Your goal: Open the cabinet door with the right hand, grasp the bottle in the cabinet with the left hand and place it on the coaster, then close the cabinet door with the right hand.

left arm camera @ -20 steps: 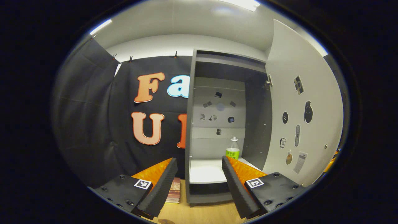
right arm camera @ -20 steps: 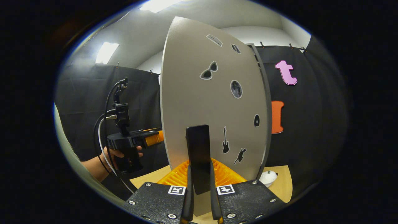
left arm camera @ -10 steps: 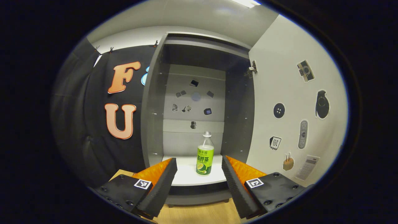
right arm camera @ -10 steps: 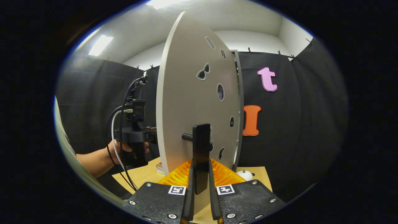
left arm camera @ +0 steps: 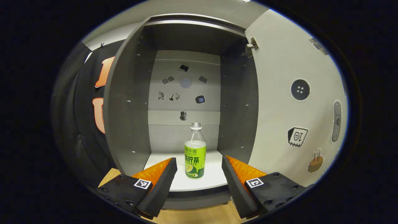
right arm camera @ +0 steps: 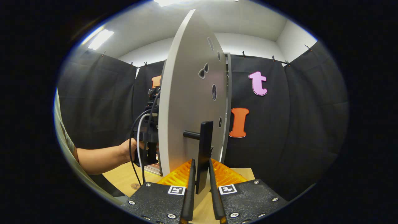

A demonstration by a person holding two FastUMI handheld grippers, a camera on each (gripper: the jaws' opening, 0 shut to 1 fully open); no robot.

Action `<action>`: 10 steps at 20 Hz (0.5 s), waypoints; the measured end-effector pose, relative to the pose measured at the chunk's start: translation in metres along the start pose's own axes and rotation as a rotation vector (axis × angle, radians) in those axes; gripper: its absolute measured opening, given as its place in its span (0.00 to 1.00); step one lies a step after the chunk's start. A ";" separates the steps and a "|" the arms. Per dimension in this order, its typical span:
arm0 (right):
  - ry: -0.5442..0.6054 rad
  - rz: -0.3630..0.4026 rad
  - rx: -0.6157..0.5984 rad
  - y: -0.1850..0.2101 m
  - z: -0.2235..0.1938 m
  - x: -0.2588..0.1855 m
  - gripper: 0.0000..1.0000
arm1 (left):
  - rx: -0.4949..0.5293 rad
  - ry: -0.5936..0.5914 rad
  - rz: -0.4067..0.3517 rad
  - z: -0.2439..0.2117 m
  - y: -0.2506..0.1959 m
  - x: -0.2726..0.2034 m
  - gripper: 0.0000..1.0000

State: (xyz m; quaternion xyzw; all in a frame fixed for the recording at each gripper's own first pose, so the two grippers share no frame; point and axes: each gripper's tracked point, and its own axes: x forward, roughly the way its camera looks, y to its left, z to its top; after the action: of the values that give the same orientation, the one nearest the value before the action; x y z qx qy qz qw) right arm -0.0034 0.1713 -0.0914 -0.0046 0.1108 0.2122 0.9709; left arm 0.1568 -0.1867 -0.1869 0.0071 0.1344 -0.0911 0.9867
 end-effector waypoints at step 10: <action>0.008 -0.083 0.033 -0.013 -0.003 -0.002 0.41 | 0.008 0.070 0.041 -0.029 0.005 0.086 0.95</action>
State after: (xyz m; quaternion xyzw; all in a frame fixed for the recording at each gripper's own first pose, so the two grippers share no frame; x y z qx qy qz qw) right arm -0.0006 0.1588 -0.0942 0.0059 0.1180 0.1696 0.9784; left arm 0.2316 -0.1959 -0.2379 0.0171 0.1684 -0.0713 0.9830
